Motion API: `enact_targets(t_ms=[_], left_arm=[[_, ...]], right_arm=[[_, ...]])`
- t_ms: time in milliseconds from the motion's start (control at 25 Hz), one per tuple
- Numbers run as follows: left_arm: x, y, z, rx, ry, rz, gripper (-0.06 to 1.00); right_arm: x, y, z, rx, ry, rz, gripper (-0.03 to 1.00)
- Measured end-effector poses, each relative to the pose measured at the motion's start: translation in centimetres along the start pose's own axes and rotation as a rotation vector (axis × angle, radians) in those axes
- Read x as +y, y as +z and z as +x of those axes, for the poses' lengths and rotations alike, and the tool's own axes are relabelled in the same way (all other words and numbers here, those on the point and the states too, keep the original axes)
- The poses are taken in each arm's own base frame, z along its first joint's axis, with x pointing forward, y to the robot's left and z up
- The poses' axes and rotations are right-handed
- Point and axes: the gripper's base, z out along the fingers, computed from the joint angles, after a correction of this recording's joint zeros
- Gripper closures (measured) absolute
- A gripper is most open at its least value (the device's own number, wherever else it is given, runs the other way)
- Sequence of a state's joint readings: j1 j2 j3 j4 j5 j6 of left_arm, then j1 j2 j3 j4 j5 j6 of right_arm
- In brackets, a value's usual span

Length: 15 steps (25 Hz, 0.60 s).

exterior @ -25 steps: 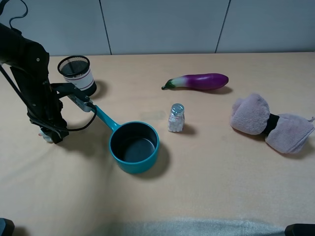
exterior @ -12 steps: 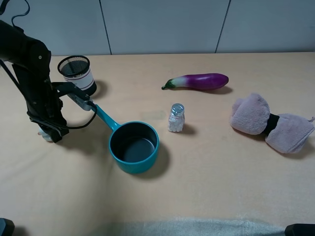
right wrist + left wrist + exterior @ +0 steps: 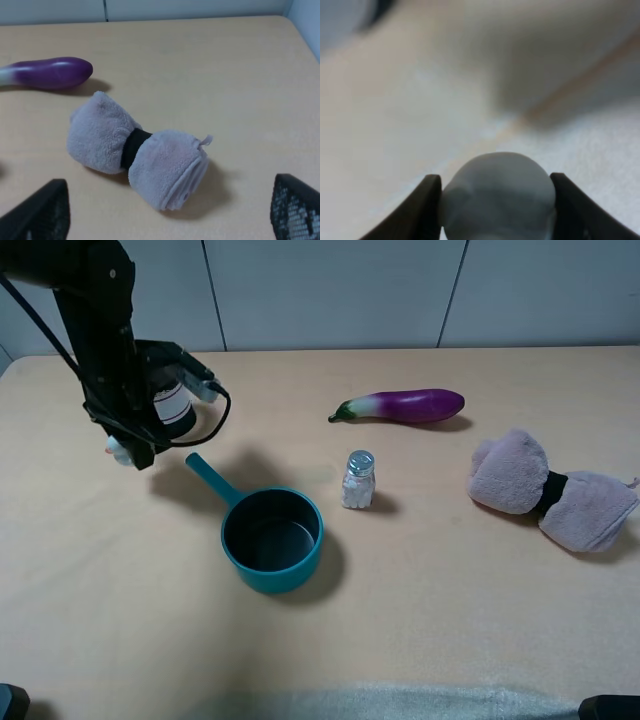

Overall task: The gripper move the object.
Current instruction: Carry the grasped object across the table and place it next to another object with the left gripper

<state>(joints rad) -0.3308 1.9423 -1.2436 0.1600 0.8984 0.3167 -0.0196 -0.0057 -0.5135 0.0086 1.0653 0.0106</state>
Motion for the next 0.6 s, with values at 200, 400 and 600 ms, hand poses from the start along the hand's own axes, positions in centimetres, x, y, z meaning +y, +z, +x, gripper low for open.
enact_targets(t_ms=[200,400,600], left_arm=[[-0.4,-4.9,-2.0,-0.116,0.014,-0.045,0.48],[-0.7,-8.2,-3.4,-0.187,0.012,-0.070,0.49],[-1.2,-10.4,-4.3,-0.249,-0.006,-0.083,0.49]], right_arm=[[0.0,0.0,0.0,0.000,0.000,0.000,0.36],[0.0,0.0,0.0,0.000,0.000,0.000,0.36],[0.0,0.0,0.0,0.000,0.000,0.000,0.36]])
